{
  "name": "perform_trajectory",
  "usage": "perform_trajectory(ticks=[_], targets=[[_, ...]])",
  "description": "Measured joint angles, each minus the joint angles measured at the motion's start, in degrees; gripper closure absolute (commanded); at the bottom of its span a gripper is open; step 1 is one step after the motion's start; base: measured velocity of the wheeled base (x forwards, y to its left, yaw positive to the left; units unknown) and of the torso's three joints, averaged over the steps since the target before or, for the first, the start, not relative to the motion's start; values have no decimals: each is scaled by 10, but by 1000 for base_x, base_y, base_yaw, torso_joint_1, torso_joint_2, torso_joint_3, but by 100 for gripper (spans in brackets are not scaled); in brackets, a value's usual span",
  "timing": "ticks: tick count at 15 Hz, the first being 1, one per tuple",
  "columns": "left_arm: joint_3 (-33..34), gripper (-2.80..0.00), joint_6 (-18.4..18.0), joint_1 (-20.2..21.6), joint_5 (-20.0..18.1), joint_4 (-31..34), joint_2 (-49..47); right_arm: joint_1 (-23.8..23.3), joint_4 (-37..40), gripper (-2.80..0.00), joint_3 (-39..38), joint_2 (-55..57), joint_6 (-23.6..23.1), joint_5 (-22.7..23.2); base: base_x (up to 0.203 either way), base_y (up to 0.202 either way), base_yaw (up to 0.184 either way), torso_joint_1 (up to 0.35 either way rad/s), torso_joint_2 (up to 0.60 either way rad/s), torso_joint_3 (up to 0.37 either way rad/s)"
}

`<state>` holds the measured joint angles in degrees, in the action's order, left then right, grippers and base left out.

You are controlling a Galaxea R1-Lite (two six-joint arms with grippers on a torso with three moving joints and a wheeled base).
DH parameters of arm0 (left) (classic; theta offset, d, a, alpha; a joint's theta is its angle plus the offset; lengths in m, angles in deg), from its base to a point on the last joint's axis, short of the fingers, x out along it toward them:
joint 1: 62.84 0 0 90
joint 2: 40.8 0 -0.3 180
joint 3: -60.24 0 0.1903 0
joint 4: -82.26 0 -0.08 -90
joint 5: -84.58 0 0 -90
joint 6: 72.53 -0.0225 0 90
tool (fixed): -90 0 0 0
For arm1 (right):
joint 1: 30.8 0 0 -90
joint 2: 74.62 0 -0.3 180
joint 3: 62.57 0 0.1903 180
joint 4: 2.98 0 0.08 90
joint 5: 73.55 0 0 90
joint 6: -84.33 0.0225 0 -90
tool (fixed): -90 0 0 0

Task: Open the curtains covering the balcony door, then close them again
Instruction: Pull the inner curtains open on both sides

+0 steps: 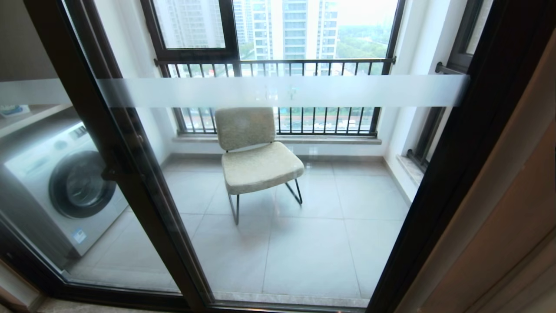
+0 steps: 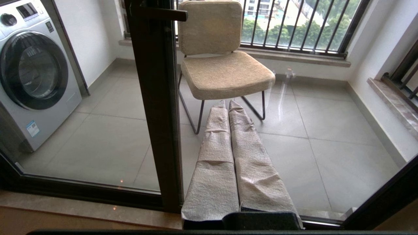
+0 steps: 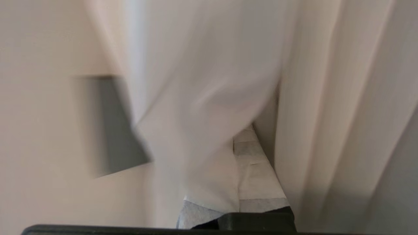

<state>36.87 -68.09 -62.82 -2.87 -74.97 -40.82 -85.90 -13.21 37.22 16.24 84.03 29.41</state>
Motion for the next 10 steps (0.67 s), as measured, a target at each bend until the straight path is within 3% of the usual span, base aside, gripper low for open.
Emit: perform_trajectory(ticks=[6, 10], targets=[[0, 0, 0, 0, 0, 0, 0, 50, 3, 0, -107, -119, 2, 94, 0, 0, 0, 0, 0, 0], [0, 0, 0, 0, 0, 0, 0, 64, -3, 0, -125, -143, 2, 100, 0, 0, 0, 0, 0, 0]])
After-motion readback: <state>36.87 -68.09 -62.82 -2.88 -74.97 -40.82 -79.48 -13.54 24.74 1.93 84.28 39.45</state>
